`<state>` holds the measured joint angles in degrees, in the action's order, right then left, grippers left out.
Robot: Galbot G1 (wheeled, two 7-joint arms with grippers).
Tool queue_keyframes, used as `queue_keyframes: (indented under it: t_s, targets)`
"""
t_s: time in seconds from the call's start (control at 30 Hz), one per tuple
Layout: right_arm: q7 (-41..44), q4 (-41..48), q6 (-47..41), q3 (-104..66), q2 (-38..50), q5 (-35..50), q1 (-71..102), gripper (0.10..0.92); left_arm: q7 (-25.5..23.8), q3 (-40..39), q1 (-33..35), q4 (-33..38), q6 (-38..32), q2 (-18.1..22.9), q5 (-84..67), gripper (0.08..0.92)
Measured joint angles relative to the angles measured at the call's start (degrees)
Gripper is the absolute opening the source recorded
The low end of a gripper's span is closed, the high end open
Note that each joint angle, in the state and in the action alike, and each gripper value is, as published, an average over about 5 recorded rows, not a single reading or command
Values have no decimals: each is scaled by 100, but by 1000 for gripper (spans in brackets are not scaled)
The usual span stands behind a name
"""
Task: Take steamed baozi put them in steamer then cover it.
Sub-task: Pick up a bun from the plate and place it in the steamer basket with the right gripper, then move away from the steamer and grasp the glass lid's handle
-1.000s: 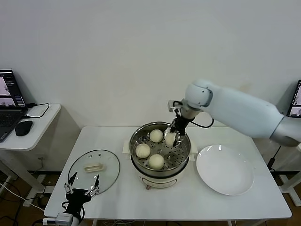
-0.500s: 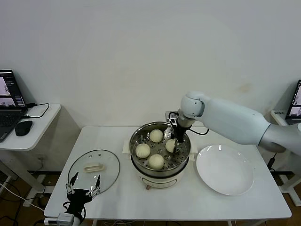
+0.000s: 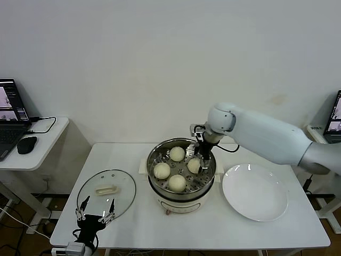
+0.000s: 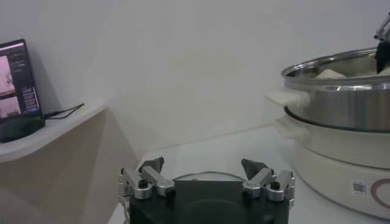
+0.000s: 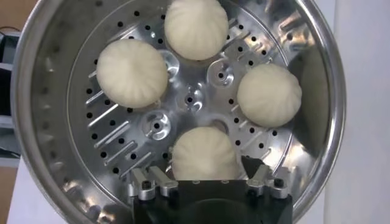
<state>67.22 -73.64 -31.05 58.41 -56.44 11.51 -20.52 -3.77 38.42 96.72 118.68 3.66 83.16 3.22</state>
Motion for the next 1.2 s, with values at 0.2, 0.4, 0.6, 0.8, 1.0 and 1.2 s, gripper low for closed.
queue_keyframes:
  t_s: [0.2, 0.4, 0.6, 0.8, 1.0, 1.2]
  targets:
    - [-173, -378, 35, -611, 464, 177, 163, 823, 20, -15, 34, 48, -3, 44, 6, 823]
    - [-746, -911, 108, -1886, 1065, 525, 842, 823, 54, -71, 92, 90, -27, 94, 19, 823]
    - [-1640, -1495, 391, -3505, 1687, 987, 2040, 823, 70, -71, 166, 154, -55, 105, 16, 823]
    - [-2805, -2107, 763, -5320, 1959, 1384, 3730, 823, 79, -62, 155, 151, -72, 161, 22, 823]
    - [-3803, -2691, 1208, -7200, 1725, 1706, 5648, 823, 70, -11, 101, 199, -89, 145, 22, 823]
    - [-4724, -3065, 1745, -8742, 1171, 2098, 7324, 823, 48, 65, 11, 167, -98, 87, 46, 823]
